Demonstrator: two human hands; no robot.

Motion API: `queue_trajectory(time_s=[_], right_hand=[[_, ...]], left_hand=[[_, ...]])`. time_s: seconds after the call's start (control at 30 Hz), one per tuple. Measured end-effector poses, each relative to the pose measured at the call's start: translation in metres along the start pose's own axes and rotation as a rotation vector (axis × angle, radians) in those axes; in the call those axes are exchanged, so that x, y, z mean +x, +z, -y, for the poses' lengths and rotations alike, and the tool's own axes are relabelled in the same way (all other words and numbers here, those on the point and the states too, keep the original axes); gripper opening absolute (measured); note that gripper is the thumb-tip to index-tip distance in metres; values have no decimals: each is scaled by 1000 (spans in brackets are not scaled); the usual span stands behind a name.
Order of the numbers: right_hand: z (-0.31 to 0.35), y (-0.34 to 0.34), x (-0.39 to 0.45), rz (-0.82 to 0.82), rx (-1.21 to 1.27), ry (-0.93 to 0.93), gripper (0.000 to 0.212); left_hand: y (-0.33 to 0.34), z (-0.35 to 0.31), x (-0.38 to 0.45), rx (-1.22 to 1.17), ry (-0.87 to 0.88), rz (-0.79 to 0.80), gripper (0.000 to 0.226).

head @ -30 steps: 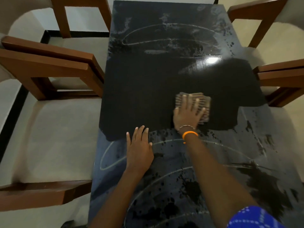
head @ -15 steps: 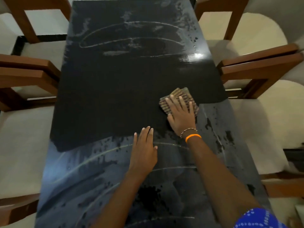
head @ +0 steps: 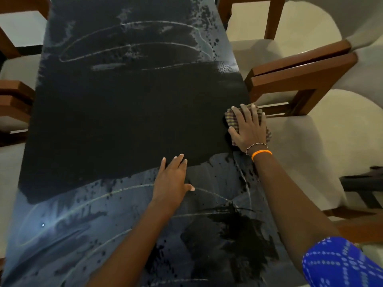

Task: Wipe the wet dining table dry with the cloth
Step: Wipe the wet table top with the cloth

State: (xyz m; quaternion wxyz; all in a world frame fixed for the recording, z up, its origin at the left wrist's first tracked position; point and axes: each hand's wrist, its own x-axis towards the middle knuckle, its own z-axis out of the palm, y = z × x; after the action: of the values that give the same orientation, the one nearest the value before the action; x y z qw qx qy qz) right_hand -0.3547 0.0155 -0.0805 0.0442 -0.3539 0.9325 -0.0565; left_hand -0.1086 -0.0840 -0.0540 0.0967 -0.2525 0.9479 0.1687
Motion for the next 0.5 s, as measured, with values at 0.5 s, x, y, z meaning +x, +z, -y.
queue_trajectory(time_s=[0.5], right_hand=[[33,16,-83,-13,20,136,67]], left_hand=[[5,-5,-10,-136,-43,6,87]])
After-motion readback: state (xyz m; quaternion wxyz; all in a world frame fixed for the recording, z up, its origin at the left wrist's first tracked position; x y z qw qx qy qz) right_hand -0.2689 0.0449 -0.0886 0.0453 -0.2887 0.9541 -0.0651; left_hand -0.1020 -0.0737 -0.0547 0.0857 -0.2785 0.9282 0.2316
